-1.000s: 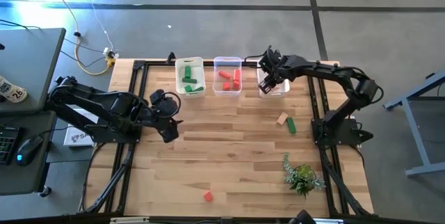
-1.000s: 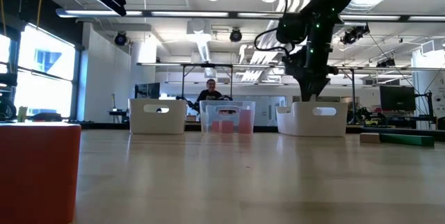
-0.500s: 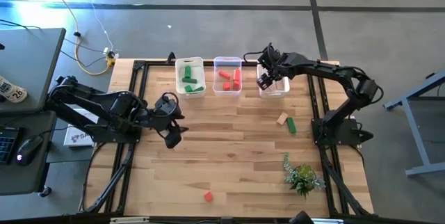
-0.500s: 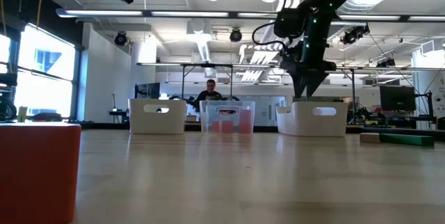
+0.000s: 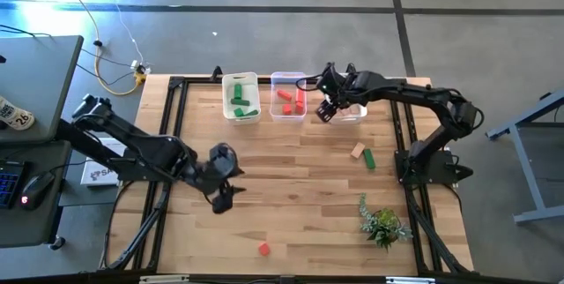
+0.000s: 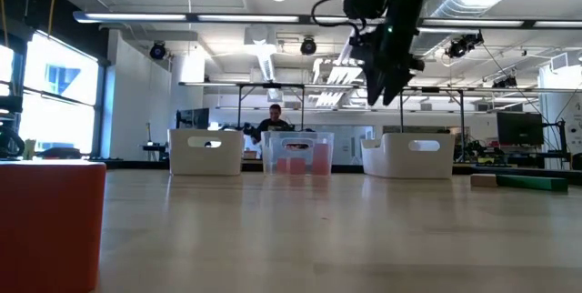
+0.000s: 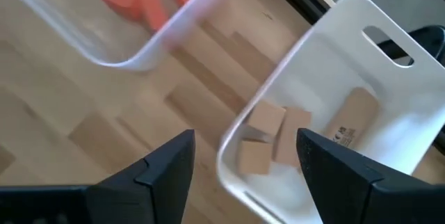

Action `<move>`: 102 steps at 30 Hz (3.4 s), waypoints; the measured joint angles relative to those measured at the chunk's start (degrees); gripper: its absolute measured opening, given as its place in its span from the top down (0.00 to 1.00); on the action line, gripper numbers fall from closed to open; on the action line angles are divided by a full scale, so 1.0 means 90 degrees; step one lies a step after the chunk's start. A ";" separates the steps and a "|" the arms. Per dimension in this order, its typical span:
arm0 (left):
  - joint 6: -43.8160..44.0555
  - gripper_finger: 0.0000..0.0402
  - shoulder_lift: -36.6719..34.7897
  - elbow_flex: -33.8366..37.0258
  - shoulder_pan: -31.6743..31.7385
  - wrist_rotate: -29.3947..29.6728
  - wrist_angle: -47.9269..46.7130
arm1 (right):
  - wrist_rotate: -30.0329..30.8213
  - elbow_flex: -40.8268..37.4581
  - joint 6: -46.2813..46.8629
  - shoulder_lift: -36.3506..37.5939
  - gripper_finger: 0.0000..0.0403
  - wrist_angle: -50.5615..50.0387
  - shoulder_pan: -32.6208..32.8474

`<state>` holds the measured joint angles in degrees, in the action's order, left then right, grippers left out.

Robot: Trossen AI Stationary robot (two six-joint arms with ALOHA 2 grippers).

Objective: Sort & place blocks by color
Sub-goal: Put the orange block into the transparent bin

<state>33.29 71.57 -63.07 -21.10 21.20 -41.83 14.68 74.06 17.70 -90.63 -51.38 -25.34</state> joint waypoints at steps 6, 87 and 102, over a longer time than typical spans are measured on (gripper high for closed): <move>-0.0633 0.42 0.0406 0.0004 -0.0250 -0.0004 0.0037 | 0.0066 0.0318 0.0203 0.0000 0.41 -0.0084 0.0427; -0.2096 0.42 0.0610 0.0076 -0.0879 -0.1260 0.1326 | 0.2360 0.0424 0.6771 -0.0045 0.41 0.0668 0.5162; 0.0002 0.42 0.0612 0.0238 -0.1482 -0.0016 0.0478 | 0.2526 0.0422 0.7067 -0.0073 0.41 0.0690 0.5379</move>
<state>33.31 77.08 -60.93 -34.44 21.06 -37.54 37.41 77.86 81.30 -91.29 -45.17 23.07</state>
